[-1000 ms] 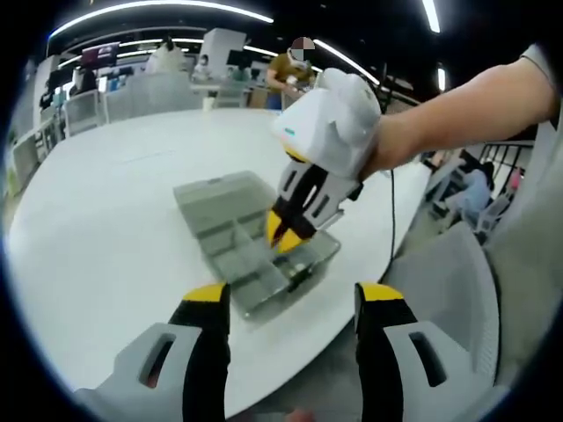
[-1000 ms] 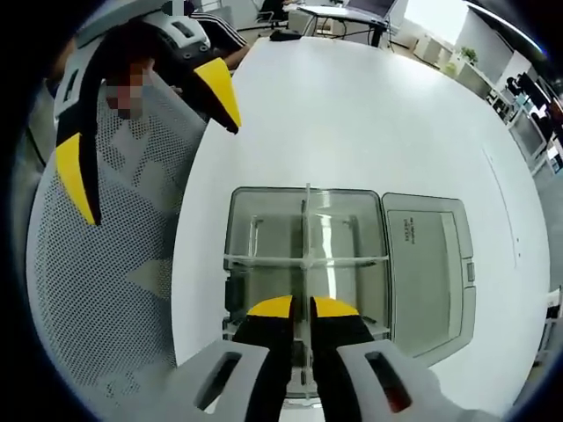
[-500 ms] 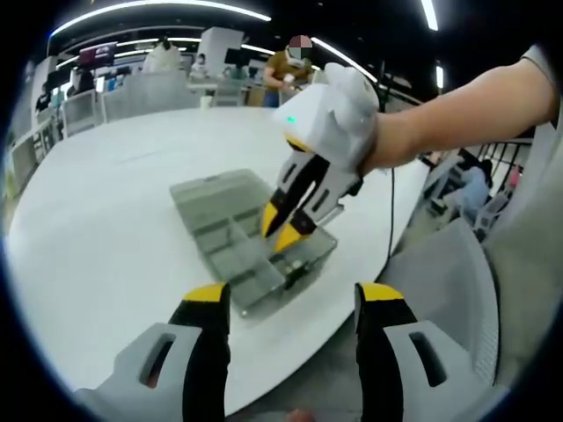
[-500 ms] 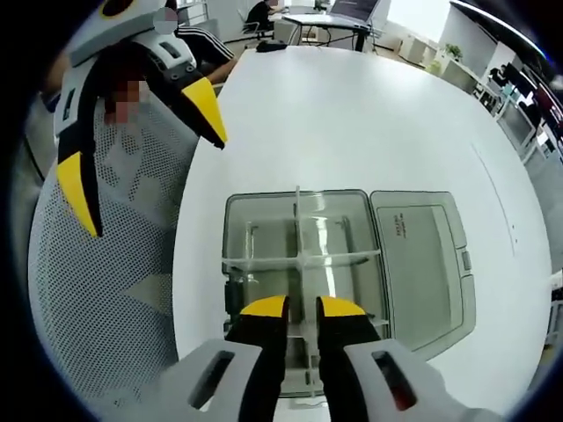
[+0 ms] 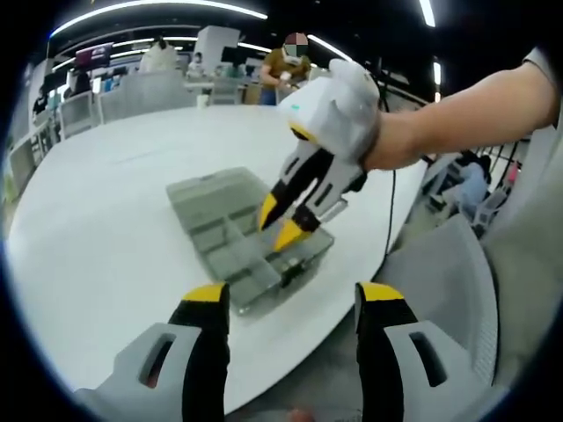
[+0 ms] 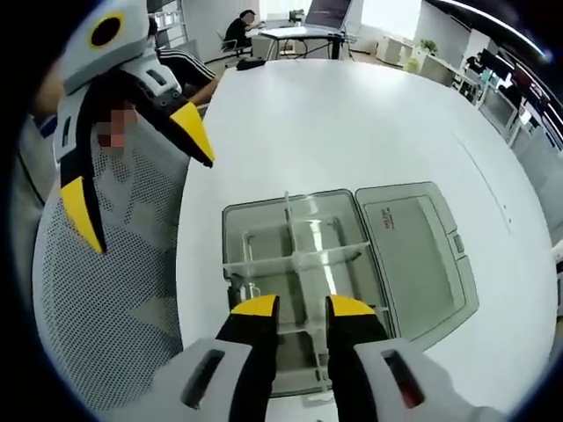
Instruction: Insert the divider into the dual guide fixture by aligning both edges with the guide slots and pushing it downward to the bottom, including one-sided entry, uneven engagement, binding, and posture correction.
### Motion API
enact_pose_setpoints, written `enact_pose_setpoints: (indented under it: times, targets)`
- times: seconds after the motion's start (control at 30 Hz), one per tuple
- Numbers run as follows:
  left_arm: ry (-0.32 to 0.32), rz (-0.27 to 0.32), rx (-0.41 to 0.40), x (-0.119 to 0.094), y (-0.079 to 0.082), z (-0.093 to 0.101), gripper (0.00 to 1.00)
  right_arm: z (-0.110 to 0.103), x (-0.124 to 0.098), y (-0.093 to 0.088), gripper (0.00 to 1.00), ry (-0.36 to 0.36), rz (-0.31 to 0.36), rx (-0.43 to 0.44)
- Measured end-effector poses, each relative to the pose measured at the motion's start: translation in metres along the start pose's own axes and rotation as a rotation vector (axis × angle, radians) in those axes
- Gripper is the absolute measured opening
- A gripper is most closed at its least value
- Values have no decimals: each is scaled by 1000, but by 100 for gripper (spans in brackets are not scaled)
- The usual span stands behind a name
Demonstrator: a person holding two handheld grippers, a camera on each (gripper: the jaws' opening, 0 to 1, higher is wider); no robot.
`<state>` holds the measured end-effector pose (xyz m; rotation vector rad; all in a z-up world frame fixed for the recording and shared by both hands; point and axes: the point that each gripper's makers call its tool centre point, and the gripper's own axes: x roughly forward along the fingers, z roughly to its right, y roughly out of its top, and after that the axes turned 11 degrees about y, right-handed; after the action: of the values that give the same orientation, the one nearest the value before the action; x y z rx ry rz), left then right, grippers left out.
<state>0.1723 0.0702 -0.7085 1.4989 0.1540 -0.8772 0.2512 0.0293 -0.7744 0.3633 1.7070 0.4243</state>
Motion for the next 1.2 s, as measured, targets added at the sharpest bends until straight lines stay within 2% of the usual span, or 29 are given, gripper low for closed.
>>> enact_pose_setpoints:
  times: [0.43, 0.53, 0.73, 0.9, 1.2]
  targets:
    - [-3, -16, 23, 0, -1, 2, 56, -2, -14, 0, 28, -48, 121, 113]
    - [-2, -22, 25, 1, -1, 1, 56, -5, -17, -2, 31, -58, 131, 128]
    - [6, -39, 28, 0, -3, -1, 57, -5, -29, 0, 37, -91, 200, 187]
    - [10, -46, 31, 0, -2, -1, 57, -7, -37, -2, 46, -122, 241, 233]
    - [29, -56, 33, -2, -3, -3, 60, -13, -52, -8, 56, -167, 302, 296]
